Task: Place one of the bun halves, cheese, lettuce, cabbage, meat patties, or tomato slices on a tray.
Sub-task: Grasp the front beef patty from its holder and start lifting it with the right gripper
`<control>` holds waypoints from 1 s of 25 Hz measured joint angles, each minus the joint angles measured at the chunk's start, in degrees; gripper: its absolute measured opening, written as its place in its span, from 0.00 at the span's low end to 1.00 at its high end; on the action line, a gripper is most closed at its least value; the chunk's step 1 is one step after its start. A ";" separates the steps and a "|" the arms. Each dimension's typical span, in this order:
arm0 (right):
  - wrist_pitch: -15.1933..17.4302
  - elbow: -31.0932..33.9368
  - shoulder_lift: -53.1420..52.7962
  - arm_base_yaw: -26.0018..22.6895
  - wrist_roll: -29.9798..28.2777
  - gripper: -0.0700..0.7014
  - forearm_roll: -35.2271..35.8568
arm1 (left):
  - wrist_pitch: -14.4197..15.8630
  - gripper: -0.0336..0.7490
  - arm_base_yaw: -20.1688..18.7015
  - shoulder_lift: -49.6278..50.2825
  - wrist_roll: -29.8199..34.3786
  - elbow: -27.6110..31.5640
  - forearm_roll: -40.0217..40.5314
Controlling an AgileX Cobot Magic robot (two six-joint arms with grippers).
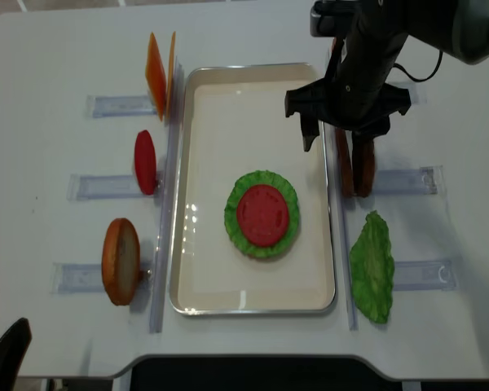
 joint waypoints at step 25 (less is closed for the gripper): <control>1.25 0.00 1.29 0.17 -1.02 0.58 -5.41 | 0.00 0.89 0.00 0.00 0.00 0.00 0.00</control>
